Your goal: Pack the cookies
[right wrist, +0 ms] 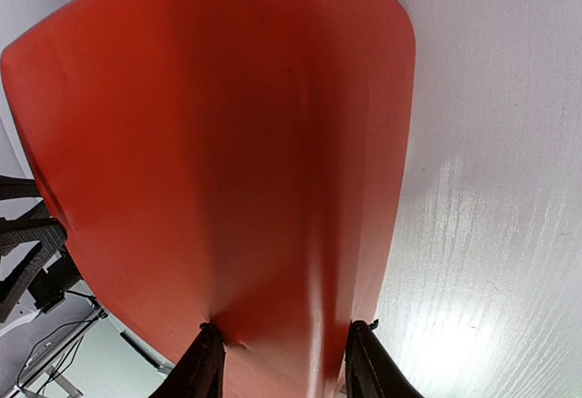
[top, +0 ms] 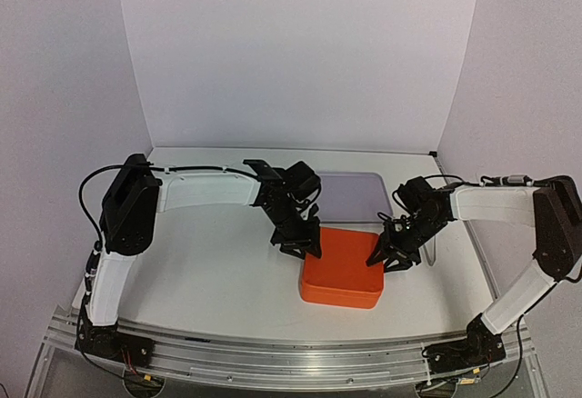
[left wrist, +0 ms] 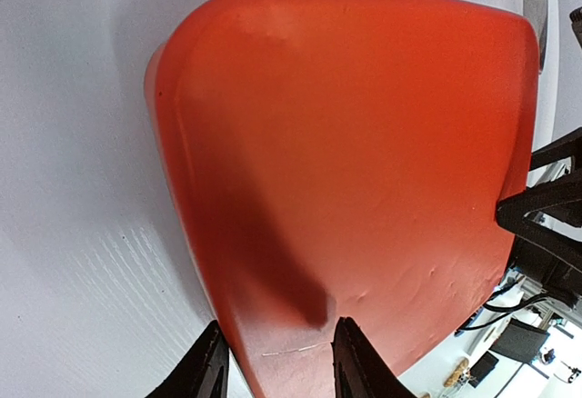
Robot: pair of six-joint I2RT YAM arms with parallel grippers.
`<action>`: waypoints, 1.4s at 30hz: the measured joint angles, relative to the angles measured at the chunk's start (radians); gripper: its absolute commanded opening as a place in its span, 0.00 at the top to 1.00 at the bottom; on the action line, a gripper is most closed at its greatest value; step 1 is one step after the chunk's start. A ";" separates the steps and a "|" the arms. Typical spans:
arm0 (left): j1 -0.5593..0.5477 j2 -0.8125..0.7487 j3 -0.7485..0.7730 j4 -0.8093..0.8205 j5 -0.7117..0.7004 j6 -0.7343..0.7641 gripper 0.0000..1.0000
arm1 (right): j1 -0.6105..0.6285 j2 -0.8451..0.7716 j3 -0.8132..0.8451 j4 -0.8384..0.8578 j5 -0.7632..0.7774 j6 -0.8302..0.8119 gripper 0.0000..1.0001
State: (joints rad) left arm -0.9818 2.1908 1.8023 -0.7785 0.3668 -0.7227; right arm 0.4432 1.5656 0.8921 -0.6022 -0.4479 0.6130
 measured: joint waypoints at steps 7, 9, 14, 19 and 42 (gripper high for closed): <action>-0.017 0.010 0.017 -0.043 -0.047 0.019 0.55 | -0.002 0.008 -0.002 0.004 -0.018 0.004 0.64; -0.019 0.010 0.011 -0.040 -0.048 0.018 0.52 | -0.003 0.008 -0.007 0.011 -0.024 0.008 0.65; -0.019 0.000 -0.019 -0.007 -0.037 0.017 0.50 | -0.007 0.003 -0.028 0.032 -0.037 0.020 0.65; -0.019 -0.011 -0.047 0.022 -0.030 0.014 0.41 | -0.007 0.000 -0.039 0.044 -0.049 0.025 0.60; -0.046 -0.137 -0.185 0.073 -0.120 -0.031 0.00 | 0.006 -0.106 -0.036 -0.062 0.002 0.058 0.43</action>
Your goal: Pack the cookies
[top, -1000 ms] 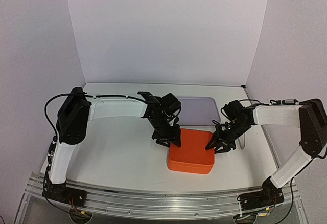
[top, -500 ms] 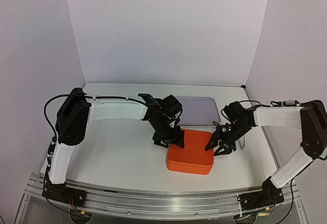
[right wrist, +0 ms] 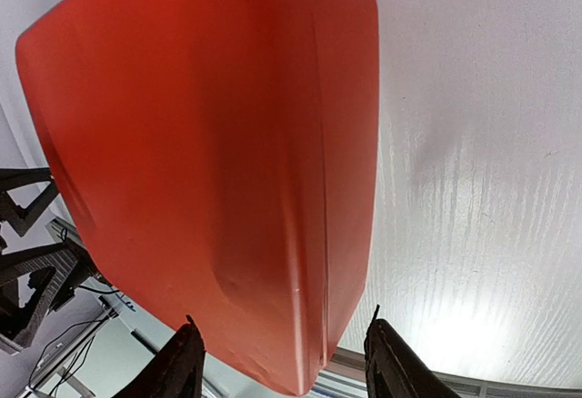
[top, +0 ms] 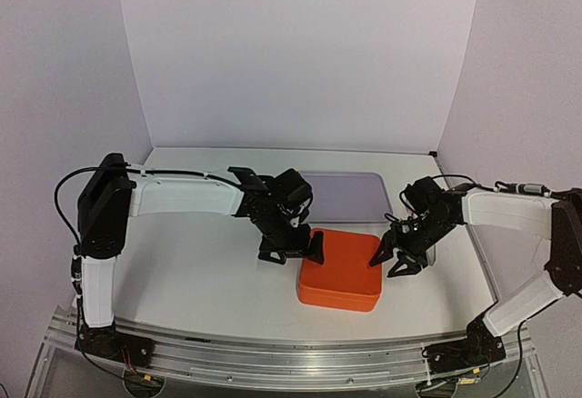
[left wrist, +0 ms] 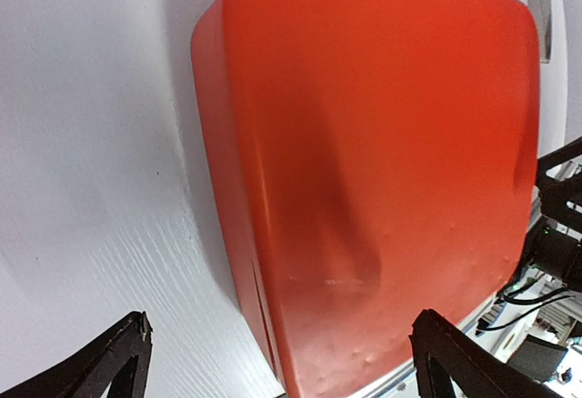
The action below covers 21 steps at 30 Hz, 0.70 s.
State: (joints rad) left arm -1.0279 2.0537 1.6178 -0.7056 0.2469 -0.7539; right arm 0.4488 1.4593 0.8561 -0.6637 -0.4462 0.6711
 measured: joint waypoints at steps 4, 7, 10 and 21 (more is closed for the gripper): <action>0.000 -0.093 -0.115 0.052 0.040 -0.038 0.01 | 0.000 -0.030 -0.016 -0.002 -0.029 0.013 0.43; 0.000 -0.113 -0.165 0.096 0.075 -0.063 0.01 | 0.001 -0.037 -0.039 -0.008 -0.045 0.023 0.44; 0.000 -0.113 -0.193 0.140 0.110 -0.082 0.05 | 0.002 -0.037 -0.049 -0.012 -0.056 0.031 0.44; 0.001 -0.062 -0.197 0.250 0.217 -0.111 0.13 | 0.029 -0.011 -0.049 -0.011 -0.064 0.051 0.46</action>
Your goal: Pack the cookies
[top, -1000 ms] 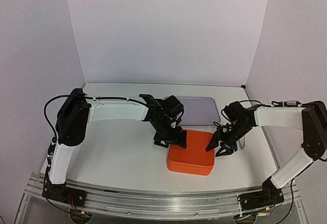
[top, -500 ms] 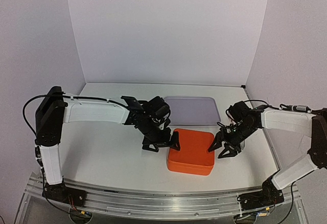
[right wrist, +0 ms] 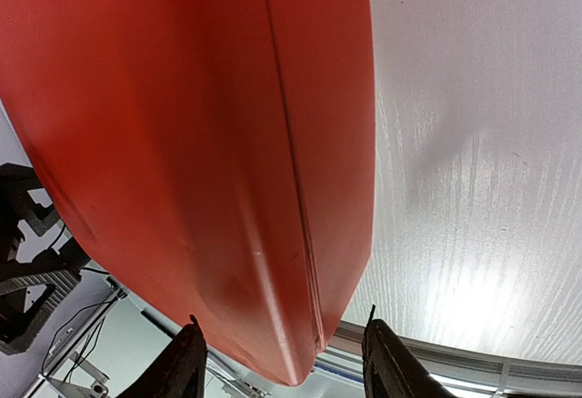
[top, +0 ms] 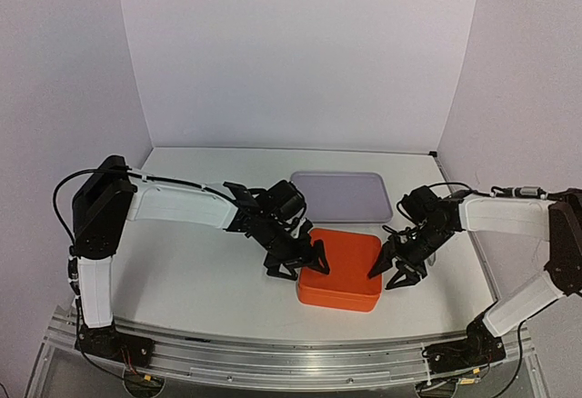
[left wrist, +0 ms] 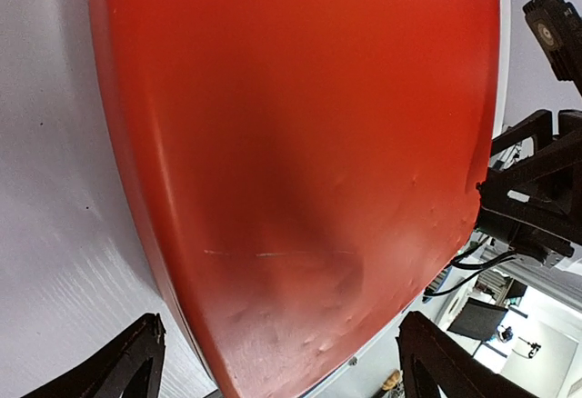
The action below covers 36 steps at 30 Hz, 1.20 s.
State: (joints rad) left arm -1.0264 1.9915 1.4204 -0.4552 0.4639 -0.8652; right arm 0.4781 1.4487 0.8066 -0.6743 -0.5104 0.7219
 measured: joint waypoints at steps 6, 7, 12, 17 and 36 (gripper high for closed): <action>0.004 0.016 -0.002 0.003 0.032 -0.003 0.30 | 0.011 0.020 -0.002 0.004 0.004 0.014 0.51; 0.006 0.021 -0.002 0.004 0.043 -0.004 0.33 | 0.012 0.024 -0.004 0.006 0.003 0.015 0.52; 0.024 0.052 -0.002 0.005 0.098 -0.002 0.44 | 0.012 0.034 -0.013 0.030 -0.016 0.029 0.57; 0.041 0.057 -0.002 0.002 0.142 0.002 0.47 | 0.013 0.039 -0.025 0.061 -0.042 0.049 0.58; 0.125 0.096 0.037 -0.012 0.200 0.055 0.55 | 0.040 0.031 -0.059 0.149 -0.064 0.149 0.68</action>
State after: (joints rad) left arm -0.9015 2.0874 1.4574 -0.4669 0.6644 -0.8106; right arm 0.5179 1.4792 0.7479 -0.5253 -0.5741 0.8708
